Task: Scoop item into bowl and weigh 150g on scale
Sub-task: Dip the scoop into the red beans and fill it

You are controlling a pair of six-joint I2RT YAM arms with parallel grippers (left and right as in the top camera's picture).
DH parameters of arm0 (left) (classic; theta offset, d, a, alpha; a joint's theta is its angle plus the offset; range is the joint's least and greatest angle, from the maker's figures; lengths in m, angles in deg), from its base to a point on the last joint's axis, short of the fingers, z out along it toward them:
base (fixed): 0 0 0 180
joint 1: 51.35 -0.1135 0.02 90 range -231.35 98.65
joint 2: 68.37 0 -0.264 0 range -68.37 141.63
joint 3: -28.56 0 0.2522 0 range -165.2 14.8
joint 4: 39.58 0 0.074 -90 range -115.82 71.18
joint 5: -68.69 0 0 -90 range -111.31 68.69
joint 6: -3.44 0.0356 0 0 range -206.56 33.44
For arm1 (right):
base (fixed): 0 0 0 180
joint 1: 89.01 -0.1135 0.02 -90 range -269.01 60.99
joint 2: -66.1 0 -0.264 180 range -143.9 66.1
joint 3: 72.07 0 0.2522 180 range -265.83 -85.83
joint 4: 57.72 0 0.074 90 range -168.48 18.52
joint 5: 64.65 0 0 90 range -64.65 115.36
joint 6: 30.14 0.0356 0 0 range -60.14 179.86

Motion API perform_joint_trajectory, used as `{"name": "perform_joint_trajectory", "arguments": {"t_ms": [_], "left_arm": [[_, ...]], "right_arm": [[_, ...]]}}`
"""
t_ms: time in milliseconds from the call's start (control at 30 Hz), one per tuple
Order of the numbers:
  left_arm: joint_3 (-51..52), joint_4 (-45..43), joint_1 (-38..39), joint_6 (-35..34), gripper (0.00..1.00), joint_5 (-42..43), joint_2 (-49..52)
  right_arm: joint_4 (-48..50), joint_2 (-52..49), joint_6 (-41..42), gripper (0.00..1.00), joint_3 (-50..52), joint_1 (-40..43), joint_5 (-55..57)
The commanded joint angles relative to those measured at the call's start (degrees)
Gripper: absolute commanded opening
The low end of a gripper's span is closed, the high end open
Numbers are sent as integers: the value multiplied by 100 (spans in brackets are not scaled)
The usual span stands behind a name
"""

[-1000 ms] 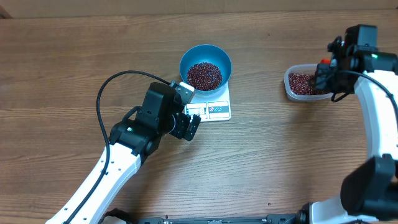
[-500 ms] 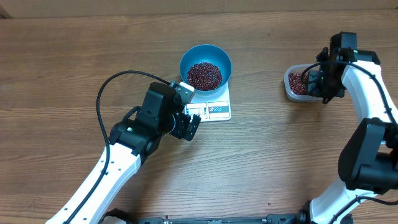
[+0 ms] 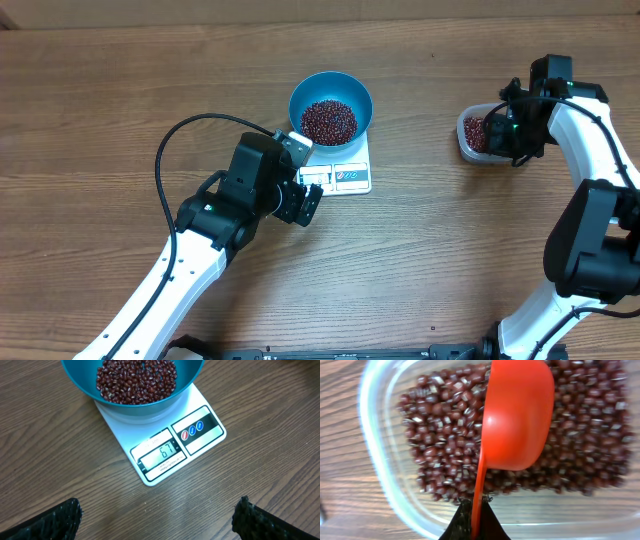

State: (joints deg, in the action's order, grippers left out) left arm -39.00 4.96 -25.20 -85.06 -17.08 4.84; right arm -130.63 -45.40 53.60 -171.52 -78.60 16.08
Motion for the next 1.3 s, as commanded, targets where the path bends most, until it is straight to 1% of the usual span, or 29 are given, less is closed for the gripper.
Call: {"name": "perform_joint_trajectory", "arguments": {"t_ms": [0,200,467,900,1000,1133,1267], "left_arm": [[20,-15,-26,24,100,-35,28],[20,-15,-26,24,100,-35,28],[20,-15,-26,24,100,-35,28],[20,-15,-26,24,100,-35,28],[20,-15,-26,24,100,-35,28],[20,-15,-26,24,99,-35,28],[20,-15,-26,24,100,-35,28]], "right_arm": [[-92,-76,-177,4,31,-24,-813],[-120,-76,-179,4,31,131,-1287],[-118,-76,-247,4,31,616,-2151],[-162,-76,-240,4,31,1182,-2656],[-216,-76,-527,4,31,1314,-3198],[-306,-76,-638,4,31,1486,-3480],[-474,-76,-997,4,28,1661,-3904]]}}
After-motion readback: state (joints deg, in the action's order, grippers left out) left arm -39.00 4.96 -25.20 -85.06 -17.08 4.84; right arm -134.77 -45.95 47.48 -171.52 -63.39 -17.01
